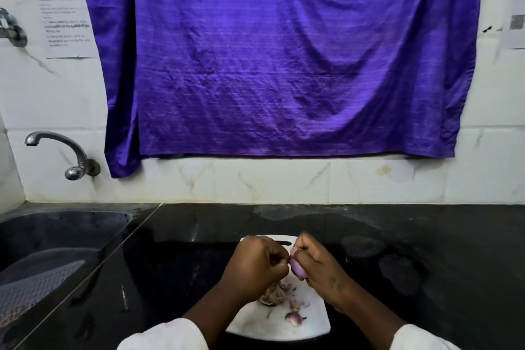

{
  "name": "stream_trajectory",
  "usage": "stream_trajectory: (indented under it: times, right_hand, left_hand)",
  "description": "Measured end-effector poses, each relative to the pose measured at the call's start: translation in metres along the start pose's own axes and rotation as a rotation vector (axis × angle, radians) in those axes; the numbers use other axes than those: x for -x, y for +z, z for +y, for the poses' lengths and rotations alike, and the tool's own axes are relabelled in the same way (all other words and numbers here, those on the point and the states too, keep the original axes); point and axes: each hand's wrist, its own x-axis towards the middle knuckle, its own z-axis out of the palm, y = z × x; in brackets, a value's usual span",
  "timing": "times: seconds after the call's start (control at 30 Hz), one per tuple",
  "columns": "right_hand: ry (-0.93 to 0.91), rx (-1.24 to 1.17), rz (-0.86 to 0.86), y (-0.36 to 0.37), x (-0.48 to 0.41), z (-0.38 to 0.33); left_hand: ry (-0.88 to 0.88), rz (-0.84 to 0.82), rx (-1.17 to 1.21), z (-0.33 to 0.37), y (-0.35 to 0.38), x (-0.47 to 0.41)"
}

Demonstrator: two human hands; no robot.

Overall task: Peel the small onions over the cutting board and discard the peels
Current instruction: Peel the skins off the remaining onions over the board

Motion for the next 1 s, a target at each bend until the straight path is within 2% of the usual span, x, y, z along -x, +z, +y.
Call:
stream_trajectory:
  times: [0.2, 0.47, 0.6, 0.77, 0.9, 1.0]
  right_hand:
    - [-0.086, 0.057, -0.061, -0.004, -0.002, -0.005]
    - [-0.068, 0.142, -0.084, -0.009, -0.003, -0.006]
    - [-0.063, 0.073, -0.130, -0.004, -0.003, -0.009]
    - [0.072, -0.084, 0.036, 0.003, -0.015, -0.008]
    - [0.202, -0.161, 0.036, 0.009, -0.018, -0.002]
    - [0.183, -0.129, 0.079, 0.009, -0.018, 0.005]
  left_hand:
    - [-0.054, -0.033, 0.113, 0.003, -0.005, 0.001]
    - [-0.114, -0.081, 0.113, 0.001, -0.003, 0.000]
    - [-0.205, 0.059, -0.002, -0.017, -0.009, -0.008]
    - [-0.156, -0.036, -0.124, -0.010, 0.000, -0.014]
    - [-0.183, -0.092, -0.269, -0.023, 0.002, -0.010]
    - [-0.156, -0.071, -0.197, -0.024, 0.004, -0.008]
